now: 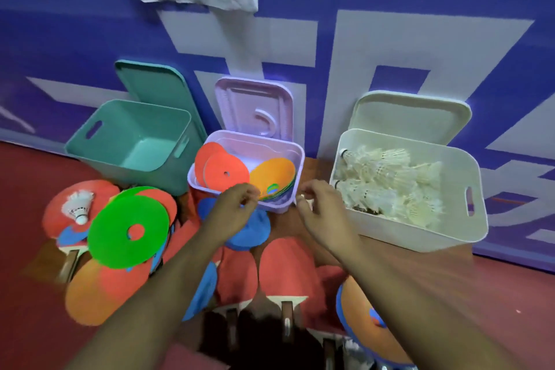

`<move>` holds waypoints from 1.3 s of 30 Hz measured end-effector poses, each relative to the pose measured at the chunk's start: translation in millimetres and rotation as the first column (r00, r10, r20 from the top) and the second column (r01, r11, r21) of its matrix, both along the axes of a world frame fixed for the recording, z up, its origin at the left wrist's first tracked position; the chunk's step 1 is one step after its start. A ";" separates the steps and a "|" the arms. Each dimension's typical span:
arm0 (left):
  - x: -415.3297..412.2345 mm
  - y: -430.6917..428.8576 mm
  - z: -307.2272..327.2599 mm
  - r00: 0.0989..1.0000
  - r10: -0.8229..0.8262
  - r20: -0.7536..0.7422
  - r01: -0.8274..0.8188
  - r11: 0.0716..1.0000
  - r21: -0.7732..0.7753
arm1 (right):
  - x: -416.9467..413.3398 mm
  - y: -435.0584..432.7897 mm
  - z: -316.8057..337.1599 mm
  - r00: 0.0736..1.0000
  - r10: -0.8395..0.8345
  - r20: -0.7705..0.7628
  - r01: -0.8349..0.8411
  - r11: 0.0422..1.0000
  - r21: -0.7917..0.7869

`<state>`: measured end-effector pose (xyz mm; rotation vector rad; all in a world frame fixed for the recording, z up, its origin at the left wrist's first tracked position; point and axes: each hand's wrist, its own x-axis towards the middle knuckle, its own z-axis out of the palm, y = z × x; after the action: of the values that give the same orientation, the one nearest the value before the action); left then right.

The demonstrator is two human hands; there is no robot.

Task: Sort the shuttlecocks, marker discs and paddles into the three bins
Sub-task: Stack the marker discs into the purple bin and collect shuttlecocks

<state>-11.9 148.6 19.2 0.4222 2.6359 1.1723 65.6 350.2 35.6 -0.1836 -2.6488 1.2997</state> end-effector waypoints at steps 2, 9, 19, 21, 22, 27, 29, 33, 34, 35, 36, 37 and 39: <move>14.7 -35.4 -18.2 0.998 0.026 0.060 -0.024 0.999 -0.032 | 2.3 -29.9 -21.4 0.992 0.053 0.114 -0.050 0.998 -0.034; 32.7 -118.0 -76.0 0.938 0.325 0.121 -0.301 0.937 -0.177 | -9.3 -117.2 -88.8 0.880 0.194 0.434 -0.213 0.977 -0.005; -21.7 -126.8 -116.5 0.790 0.411 0.455 -0.418 0.904 -0.089 | -45.9 -173.7 -136.6 0.857 0.222 0.465 -0.336 0.925 0.178; -23.9 -121.8 -110.0 0.723 0.413 0.554 -0.489 0.872 -0.011 | -47.7 -175.5 -136.8 0.868 0.202 0.453 -0.333 0.915 0.228; -24.7 -121.3 -107.6 0.694 0.403 0.597 -0.522 0.852 0.031 | -47.2 -175.9 -134.6 0.879 0.203 0.431 -0.330 0.912 0.243; -16.5 -130.9 -84.4 0.558 0.304 0.772 -0.611 0.780 0.134 | -33.1 -170.3 -113.7 0.912 0.295 0.284 -0.372 0.888 0.271; -9.9 -135.9 -71.3 0.500 0.200 0.843 -0.621 0.761 0.188 | -24.0 -166.7 -105.8 0.904 0.350 0.246 -0.415 0.857 0.306; 3.3 -142.6 -58.8 0.447 0.082 0.891 -0.628 0.737 0.247 | -9.9 -165.8 -91.2 0.843 0.467 0.268 -0.536 0.767 0.351; 6.2 -145.3 -58.9 0.441 0.081 0.894 -0.631 0.737 0.244 | -9.1 -164.7 -89.0 0.826 0.488 0.282 -0.562 0.747 0.354; 9.3 -147.1 -58.9 0.437 0.085 0.896 -0.629 0.741 0.237 | -8.2 -163.9 -88.0 0.803 0.522 0.286 -0.595 0.724 0.348; 12.6 -149.3 -60.9 0.433 0.089 0.897 -0.628 0.743 0.230 | -7.2 -162.9 -85.8 0.774 0.566 0.286 -0.633 0.705 0.320; 16.9 -151.3 -58.1 0.443 0.106 0.890 -0.625 0.748 0.222 | -5.7 -161.3 -84.8 0.751 0.596 0.285 -0.659 0.708 0.253; 23.4 -158.8 -60.5 0.469 0.164 0.868 -0.644 0.736 0.209 | -1.2 -158.3 -78.6 0.790 0.543 0.285 -0.569 0.822 0.011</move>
<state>11.5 -10.2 -41.3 -0.6595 1.5733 1.6937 64.4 191.9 -43.0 0.5236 -3.1379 1.3657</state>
